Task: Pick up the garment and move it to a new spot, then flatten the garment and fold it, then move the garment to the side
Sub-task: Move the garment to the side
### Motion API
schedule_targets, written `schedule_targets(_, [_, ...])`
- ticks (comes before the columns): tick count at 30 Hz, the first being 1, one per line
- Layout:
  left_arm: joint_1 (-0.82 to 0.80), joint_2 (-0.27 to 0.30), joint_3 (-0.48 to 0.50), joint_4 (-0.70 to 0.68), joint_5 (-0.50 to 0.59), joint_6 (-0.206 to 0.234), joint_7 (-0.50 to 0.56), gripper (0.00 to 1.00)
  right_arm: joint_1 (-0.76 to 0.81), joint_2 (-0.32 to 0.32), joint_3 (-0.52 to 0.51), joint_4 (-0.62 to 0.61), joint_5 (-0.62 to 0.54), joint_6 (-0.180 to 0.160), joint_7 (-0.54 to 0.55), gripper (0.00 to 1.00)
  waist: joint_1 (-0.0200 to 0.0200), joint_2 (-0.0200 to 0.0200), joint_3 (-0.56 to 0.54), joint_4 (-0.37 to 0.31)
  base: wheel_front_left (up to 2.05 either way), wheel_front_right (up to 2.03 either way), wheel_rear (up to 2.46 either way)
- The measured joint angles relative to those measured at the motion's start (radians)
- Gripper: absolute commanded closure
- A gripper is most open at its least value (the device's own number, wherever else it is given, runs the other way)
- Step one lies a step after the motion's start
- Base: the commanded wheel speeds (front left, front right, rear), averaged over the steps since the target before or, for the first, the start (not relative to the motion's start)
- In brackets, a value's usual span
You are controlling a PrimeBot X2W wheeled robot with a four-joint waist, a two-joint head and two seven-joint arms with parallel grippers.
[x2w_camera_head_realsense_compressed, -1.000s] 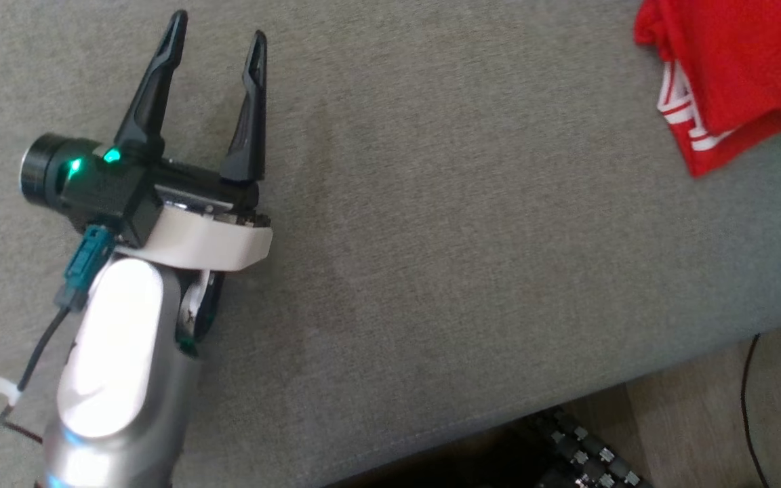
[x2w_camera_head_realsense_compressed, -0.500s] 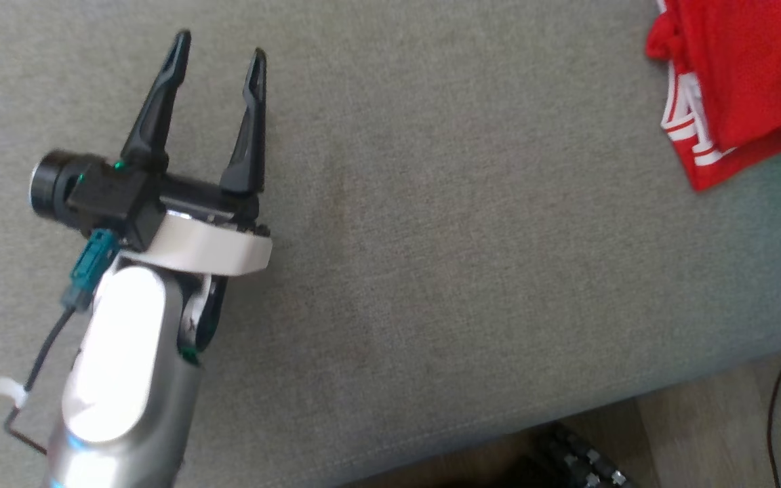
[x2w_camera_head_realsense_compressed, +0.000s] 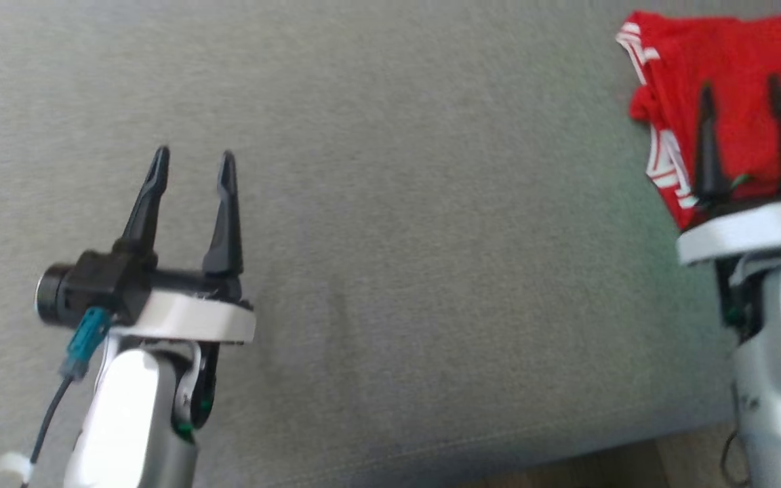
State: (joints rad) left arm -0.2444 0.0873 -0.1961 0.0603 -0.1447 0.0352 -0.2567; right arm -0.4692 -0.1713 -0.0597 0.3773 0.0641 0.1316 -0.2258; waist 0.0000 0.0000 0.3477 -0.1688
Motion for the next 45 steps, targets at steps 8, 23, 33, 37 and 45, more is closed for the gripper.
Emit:
schedule_targets(8, [0.095,-0.007,0.053,-0.001,-0.025,0.021,0.0,0.0,0.198,0.071,0.085,-0.252,0.024,0.0,0.099,0.0,0.0,0.0,-0.091,0.102,0.0,0.0,0.0])
schedule_targets(23, [0.267,0.002,0.082,0.011,-0.037,0.029,0.0,0.0,0.433,0.109,0.081,-0.345,0.052,0.0,0.175,0.0,-0.0001,0.0,-0.247,0.163,0.0,0.0,0.0])
schedule_targets(33, [0.367,0.004,0.068,-0.013,-0.041,0.032,0.037,0.0,0.531,0.123,0.074,-0.368,0.062,0.0,0.202,0.0,-0.0001,0.0,-0.329,0.163,0.0,0.0,0.0])
schedule_targets(37, [0.392,0.007,0.054,-0.027,-0.042,0.035,0.052,0.0,0.548,0.124,0.073,-0.375,0.062,0.0,0.206,0.0,-0.0001,0.0,-0.348,0.158,0.0,0.0,0.0])
schedule_targets(45, [0.409,0.008,0.043,-0.063,-0.042,0.044,0.08,0.0,0.569,0.125,0.064,-0.399,0.068,0.0,0.21,0.0,-0.0001,0.0,-0.364,0.147,0.0,0.0,0.0])
